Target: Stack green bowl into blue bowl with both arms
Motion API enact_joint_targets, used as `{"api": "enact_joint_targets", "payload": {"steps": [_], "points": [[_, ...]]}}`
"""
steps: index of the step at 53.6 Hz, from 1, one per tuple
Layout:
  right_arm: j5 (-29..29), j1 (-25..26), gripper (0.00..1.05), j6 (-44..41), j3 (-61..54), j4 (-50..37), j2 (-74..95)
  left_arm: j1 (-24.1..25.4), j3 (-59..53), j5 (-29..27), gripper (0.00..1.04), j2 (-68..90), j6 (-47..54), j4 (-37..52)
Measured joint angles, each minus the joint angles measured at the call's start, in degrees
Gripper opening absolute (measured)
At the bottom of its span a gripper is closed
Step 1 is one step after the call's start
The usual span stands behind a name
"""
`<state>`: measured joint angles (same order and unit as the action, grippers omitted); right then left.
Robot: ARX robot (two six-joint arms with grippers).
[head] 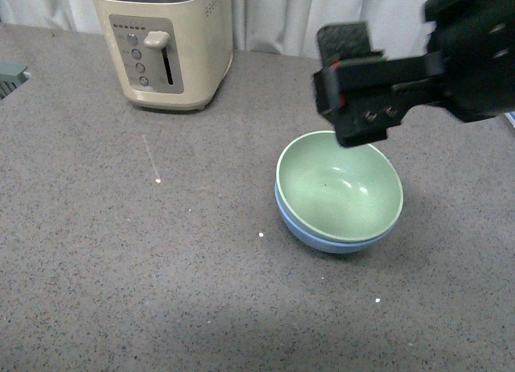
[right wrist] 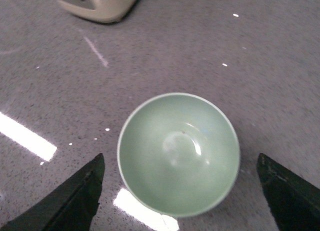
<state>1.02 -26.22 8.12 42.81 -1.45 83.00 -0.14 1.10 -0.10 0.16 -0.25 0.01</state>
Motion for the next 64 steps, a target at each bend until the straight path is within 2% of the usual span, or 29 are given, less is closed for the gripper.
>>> {"api": "enact_joint_targets", "payload": {"steps": [2,4,8,20,21,22,23,27,30,33,37,52,64], "points": [[1.7,0.9,0.96,1.7,-2.3,-0.1,-2.4,0.0,0.0,0.0,0.98,0.0,0.0,0.0],[3.1,1.6,0.98,3.2,-4.0,-0.2,-4.1,0.0,0.0,0.0,0.98,0.0,0.0,0.0],[6.1,3.2,0.95,5.5,-7.9,0.0,-7.7,0.0,0.0,0.0,0.98,0.0,0.0,0.0],[10.1,6.0,0.96,12.3,-19.5,2.8,-20.1,0.0,0.0,0.0,0.98,0.0,0.0,0.0],[11.6,6.0,0.94,11.5,-20.7,-0.6,-19.4,0.0,0.0,0.0,0.98,0.0,0.0,0.0],[14.9,6.2,0.89,9.4,-24.0,-10.1,-17.7,0.0,0.0,0.0,0.98,0.0,0.0,0.0],[15.7,6.3,0.87,7.9,-25.1,-13.4,-17.3,0.0,0.0,0.0,0.98,0.0,0.0,0.0],[16.0,7.7,0.75,0.6,-33.4,-35.2,-15.8,0.0,0.0,0.1,0.98,0.0,0.0,0.0],[15.3,9.1,0.66,-2.8,-37.1,-46.2,-17.3,0.0,0.0,-0.2,0.98,0.0,0.0,0.0],[14.3,10.5,0.57,-4.6,-38.1,-52.2,-20.3,0.0,0.0,0.1,0.98,0.1,0.0,0.0],[12.7,12.1,0.46,-6.2,-38.3,-52.4,-24.4,0.0,0.0,0.1,0.98,0.0,0.0,0.0],[7.5,17.3,0.01,-8.0,-41.7,-41.9,-37.3,0.0,0.0,0.1,0.98,0.0,0.0,0.0],[4.9,20.1,0.01,-8.0,-42.4,-34.2,-46.4,0.0,0.0,0.1,0.98,0.0,0.0,0.0]]}}
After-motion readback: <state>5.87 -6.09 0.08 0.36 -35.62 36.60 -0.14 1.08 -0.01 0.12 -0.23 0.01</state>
